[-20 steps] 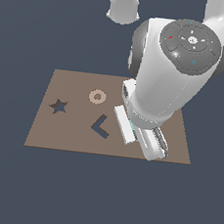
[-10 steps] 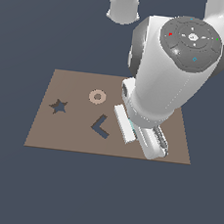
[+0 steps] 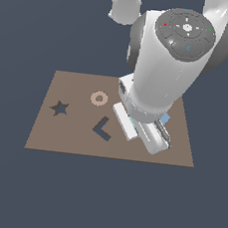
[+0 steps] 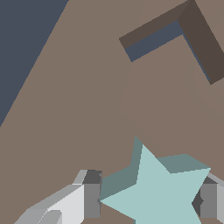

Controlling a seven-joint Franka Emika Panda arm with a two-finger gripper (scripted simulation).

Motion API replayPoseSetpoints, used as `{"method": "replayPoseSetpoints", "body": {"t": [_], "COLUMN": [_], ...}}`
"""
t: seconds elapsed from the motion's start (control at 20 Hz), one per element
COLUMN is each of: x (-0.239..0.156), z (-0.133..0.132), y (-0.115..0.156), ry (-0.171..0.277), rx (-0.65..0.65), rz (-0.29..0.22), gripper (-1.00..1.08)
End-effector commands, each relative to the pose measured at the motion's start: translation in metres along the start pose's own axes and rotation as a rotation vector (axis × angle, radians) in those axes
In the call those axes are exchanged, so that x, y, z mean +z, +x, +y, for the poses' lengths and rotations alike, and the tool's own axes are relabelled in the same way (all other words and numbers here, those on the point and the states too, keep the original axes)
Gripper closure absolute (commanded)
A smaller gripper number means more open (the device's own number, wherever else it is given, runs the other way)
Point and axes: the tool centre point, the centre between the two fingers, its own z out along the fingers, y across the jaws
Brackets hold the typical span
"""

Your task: Insert a designated object into the corresponding slot on a board.

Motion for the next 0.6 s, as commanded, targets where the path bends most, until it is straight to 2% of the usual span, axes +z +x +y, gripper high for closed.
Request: {"method": "replayPoseSetpoints", "body": {"t": [0.0, 0.55], "x": [0.000, -0.002], "z": [0.007, 0.054], "y": [0.000, 0.010], "ry": [0.000, 0.001], "rx": [-0.045, -0.336], "rz": [0.000, 0.001], "gripper": [1.08, 1.08]}}
